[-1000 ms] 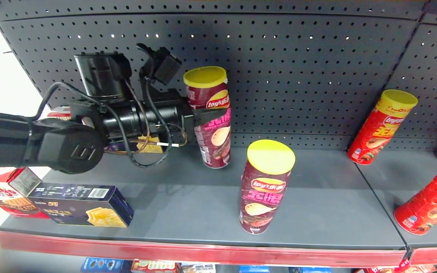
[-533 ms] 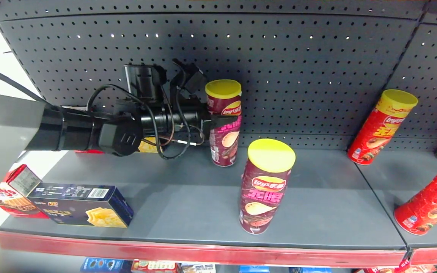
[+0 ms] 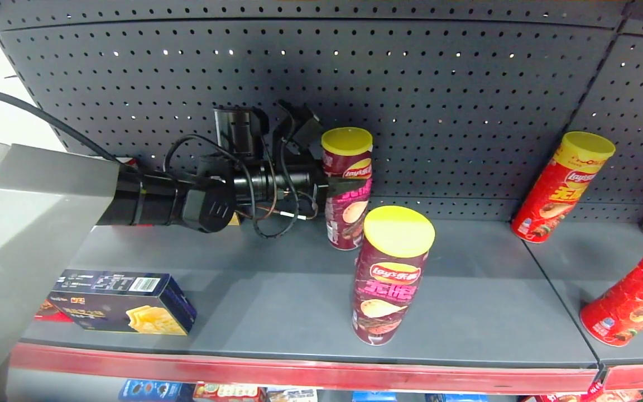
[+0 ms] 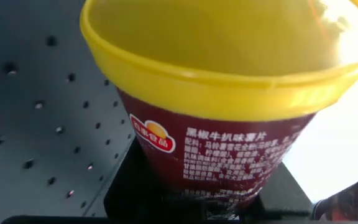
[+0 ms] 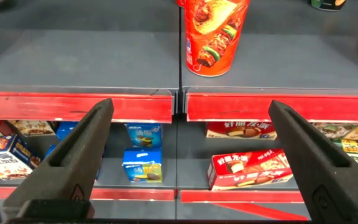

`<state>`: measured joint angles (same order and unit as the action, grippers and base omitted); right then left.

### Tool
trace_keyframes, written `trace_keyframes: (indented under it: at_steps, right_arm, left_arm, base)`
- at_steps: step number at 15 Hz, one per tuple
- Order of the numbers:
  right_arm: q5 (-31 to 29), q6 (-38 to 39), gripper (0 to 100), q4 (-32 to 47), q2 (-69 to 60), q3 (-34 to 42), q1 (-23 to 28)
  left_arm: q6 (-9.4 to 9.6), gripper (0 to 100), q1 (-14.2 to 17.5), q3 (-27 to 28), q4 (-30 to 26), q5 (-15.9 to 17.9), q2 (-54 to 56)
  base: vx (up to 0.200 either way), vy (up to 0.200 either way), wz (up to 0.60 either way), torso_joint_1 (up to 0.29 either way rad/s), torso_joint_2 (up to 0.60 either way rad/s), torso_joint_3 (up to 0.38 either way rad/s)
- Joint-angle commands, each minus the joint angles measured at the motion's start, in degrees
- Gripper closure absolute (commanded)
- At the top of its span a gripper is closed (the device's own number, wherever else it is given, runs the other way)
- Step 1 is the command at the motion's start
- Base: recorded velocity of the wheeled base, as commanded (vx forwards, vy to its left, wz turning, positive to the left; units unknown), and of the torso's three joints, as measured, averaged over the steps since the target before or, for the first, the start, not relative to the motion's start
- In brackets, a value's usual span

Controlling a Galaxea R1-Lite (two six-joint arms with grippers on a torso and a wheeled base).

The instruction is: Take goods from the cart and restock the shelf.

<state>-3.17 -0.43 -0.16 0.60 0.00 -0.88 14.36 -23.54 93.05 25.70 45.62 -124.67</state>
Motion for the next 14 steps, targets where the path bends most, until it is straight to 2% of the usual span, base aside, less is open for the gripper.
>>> trace_keyframes:
  at_steps: [1, 6, 7, 11, 14]
  right_arm:
    - [0.01, -0.01, 0, -0.02, 0.19, 0.00, 0.00]
    - [0.01, -0.01, 0, -0.02, 0.19, 0.00, 0.00]
    - [0.01, -0.01, 0, -0.02, 0.19, 0.00, 0.00]
    - [0.01, -0.01, 0, -0.02, 0.19, 0.00, 0.00]
    - [0.01, -0.01, 0, -0.02, 0.19, 0.00, 0.00]
  left_arm:
    - [-0.03, 100, -0.72, 0.29, 0.23, 0.00, -0.92]
    - [0.23, 100, -1.95, 0.90, 0.41, 0.00, -2.42]
    - [0.32, 0, -2.21, 1.17, 0.49, -0.09, -2.68]
    - [0.84, 0, -1.68, 0.20, 0.41, -0.44, -2.24]
    - [2.87, 0, -0.01, -6.21, -0.21, -1.23, 2.86]
  base:
    - [0.000, 0.000, 0.00, 0.000, 0.00, 0.000]
    - [0.000, 0.000, 0.00, 0.000, 0.00, 0.000]
    - [0.000, 0.000, 0.00, 0.000, 0.00, 0.000]
    - [0.000, 0.000, 0.00, 0.000, 0.00, 0.000]
    - [0.000, 0.000, 0.00, 0.000, 0.00, 0.000]
